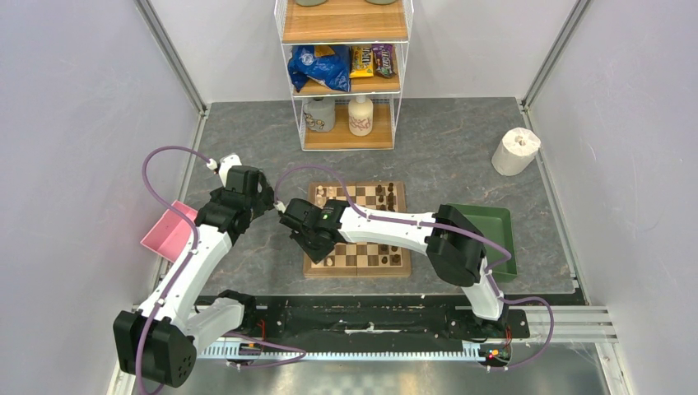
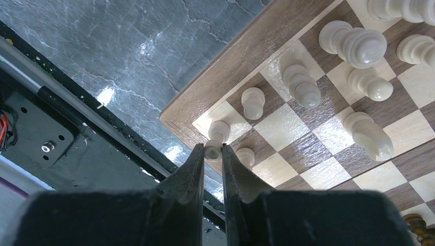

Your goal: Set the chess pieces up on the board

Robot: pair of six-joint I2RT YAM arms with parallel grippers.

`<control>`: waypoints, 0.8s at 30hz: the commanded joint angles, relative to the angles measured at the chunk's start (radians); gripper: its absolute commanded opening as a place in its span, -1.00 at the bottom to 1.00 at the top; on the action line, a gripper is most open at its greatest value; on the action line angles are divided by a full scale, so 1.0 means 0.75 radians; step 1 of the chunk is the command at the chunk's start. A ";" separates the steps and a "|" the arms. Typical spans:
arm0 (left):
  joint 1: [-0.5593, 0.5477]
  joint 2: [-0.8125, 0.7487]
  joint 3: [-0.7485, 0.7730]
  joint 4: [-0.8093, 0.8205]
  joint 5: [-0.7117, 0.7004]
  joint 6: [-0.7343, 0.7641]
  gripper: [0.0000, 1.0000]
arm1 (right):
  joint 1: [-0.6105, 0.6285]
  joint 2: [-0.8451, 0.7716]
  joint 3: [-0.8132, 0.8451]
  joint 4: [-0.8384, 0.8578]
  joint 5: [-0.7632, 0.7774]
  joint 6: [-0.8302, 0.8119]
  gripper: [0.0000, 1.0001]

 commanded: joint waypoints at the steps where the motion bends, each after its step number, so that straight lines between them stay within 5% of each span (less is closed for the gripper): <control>1: 0.007 0.007 -0.008 0.039 -0.012 -0.039 0.89 | 0.003 0.002 0.025 0.039 0.010 -0.022 -0.57; 8: 0.007 0.000 -0.010 0.037 -0.012 -0.039 0.89 | 0.004 -0.001 0.019 0.041 0.014 -0.022 -0.43; 15: 0.007 -0.013 -0.008 0.027 -0.022 -0.040 0.89 | 0.004 -0.097 0.023 0.046 0.020 0.020 -0.05; 24: 0.006 -0.017 -0.008 0.022 -0.022 -0.041 0.90 | -0.038 -0.118 0.013 0.043 0.106 0.114 -0.02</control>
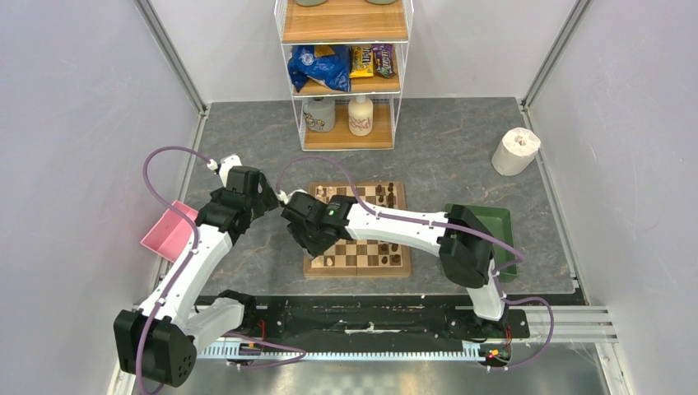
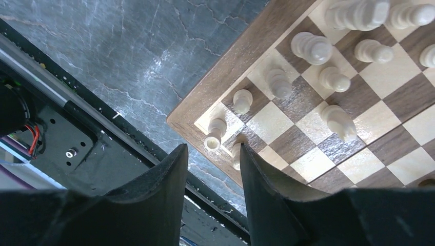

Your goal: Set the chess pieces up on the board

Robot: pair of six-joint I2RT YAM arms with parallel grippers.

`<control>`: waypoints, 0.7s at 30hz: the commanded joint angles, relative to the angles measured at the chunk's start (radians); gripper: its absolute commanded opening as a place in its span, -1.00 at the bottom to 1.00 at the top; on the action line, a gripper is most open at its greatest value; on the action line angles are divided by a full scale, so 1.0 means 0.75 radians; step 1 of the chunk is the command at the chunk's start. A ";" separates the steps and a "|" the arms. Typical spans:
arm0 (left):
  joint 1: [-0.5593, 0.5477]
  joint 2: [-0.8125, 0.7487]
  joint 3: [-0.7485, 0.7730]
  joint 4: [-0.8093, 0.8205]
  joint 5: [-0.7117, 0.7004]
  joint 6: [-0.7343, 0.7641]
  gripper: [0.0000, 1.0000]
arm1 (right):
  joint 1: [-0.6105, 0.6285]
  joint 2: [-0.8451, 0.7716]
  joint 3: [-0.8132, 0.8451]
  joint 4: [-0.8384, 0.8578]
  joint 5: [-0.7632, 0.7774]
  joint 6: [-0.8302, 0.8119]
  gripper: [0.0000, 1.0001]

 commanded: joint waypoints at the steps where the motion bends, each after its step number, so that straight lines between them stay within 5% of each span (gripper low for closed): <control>1: 0.007 -0.020 -0.002 0.023 -0.018 -0.041 0.89 | -0.036 -0.039 0.014 0.022 0.040 0.088 -0.03; 21: 0.007 -0.009 -0.003 0.026 -0.015 -0.040 0.89 | -0.050 0.090 0.089 0.020 0.072 0.107 -0.19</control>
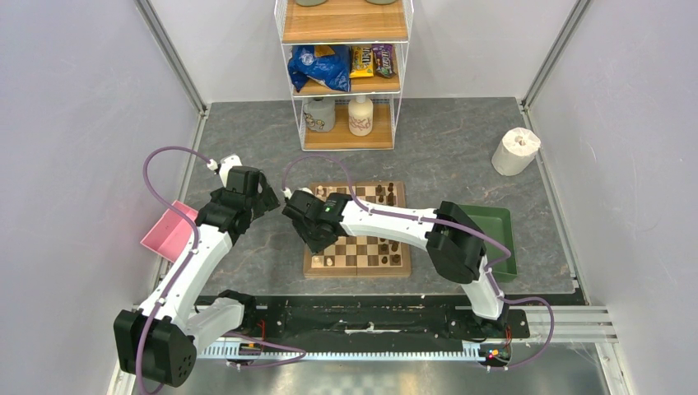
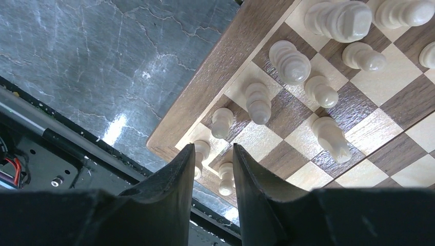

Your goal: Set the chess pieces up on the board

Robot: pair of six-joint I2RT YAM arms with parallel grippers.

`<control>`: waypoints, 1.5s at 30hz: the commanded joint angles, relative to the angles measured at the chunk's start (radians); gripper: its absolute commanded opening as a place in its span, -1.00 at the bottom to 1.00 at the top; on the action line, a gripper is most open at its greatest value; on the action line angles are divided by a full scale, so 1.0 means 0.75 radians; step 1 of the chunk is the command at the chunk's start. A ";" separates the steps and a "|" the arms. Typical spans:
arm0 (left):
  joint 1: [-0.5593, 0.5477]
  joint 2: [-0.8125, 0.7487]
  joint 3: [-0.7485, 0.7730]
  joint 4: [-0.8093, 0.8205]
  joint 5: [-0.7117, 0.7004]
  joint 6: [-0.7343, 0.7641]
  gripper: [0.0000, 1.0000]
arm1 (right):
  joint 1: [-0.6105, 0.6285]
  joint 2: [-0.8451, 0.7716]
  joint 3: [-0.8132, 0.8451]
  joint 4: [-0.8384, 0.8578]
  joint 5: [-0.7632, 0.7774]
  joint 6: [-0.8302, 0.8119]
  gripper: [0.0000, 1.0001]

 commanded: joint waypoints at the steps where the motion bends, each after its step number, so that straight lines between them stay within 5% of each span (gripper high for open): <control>1: 0.007 -0.010 -0.003 0.027 -0.015 -0.040 0.89 | -0.003 0.019 0.070 0.017 0.057 0.021 -0.20; 33: 0.007 -0.012 -0.009 0.033 -0.009 -0.040 0.89 | -0.003 0.075 0.098 0.019 0.079 -0.027 -0.55; 45: 0.007 -0.010 -0.009 0.031 -0.028 -0.040 0.90 | 0.015 -0.092 0.031 0.023 0.085 -0.053 -0.67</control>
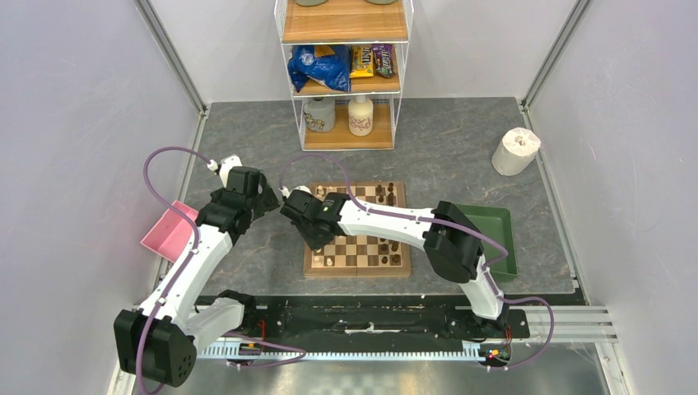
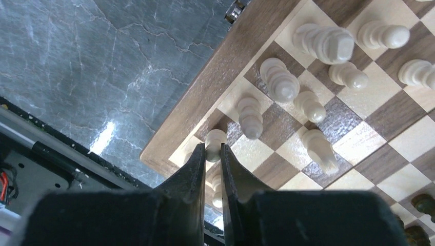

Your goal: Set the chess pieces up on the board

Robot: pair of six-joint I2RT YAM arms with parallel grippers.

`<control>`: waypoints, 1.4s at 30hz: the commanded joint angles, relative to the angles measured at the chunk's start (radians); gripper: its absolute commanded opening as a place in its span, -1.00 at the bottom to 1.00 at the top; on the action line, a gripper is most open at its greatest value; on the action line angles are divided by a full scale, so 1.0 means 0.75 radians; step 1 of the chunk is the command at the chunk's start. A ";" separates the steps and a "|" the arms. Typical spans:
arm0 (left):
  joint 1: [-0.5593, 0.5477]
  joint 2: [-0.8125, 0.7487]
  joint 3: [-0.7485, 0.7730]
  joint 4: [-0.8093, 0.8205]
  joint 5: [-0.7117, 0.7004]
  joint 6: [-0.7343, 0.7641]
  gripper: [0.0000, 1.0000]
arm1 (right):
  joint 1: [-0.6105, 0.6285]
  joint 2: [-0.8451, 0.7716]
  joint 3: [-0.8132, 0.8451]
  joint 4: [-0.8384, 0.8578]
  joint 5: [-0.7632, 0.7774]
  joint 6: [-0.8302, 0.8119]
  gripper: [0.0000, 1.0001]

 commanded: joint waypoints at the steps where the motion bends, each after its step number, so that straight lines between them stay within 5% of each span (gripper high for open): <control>1: 0.007 -0.010 -0.004 0.031 -0.025 -0.040 0.89 | 0.012 -0.155 -0.028 0.016 0.028 -0.018 -0.67; 13: 0.007 -0.018 -0.004 0.031 -0.022 -0.041 0.89 | -0.001 -0.303 -0.164 0.019 0.108 0.009 -0.67; 42: 0.007 -0.010 0.000 0.031 -0.017 -0.038 0.90 | -0.098 -0.138 -0.225 0.163 0.091 0.061 -0.64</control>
